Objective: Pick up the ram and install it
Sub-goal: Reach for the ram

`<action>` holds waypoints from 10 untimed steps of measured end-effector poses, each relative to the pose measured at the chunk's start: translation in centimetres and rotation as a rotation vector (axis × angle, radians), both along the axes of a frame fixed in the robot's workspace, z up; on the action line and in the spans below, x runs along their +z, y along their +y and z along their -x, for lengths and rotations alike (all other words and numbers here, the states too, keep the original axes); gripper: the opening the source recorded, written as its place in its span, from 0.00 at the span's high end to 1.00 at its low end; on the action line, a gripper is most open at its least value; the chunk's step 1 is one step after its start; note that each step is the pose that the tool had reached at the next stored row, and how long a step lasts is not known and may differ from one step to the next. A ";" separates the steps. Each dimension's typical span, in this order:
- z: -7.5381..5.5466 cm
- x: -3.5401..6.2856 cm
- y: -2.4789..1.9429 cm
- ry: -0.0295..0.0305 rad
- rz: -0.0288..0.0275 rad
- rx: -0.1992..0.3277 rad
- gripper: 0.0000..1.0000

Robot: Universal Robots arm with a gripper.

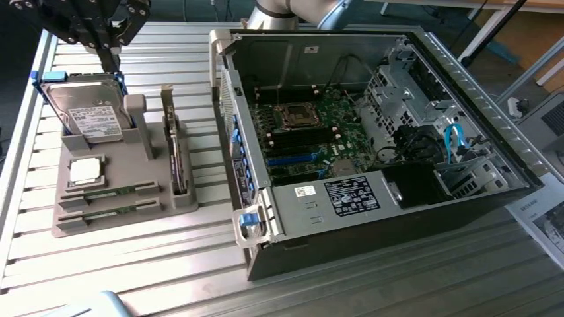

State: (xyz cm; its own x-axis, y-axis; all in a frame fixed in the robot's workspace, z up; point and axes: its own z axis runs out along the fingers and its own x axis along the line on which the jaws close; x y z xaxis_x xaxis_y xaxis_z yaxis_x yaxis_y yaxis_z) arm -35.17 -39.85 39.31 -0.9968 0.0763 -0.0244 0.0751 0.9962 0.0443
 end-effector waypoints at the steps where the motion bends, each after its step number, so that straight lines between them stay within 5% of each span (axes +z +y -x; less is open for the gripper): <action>1: 0.3 -0.01 0.00 -0.0001 -0.0001 0.000 0.90; 10: 2.6 -0.02 0.00 0.0000 0.0000 0.000 0.90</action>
State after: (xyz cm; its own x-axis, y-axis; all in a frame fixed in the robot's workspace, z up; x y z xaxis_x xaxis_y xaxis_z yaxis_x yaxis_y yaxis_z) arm -37.79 -39.85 39.29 -0.9968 0.0763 -0.0244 0.0751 0.9962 0.0443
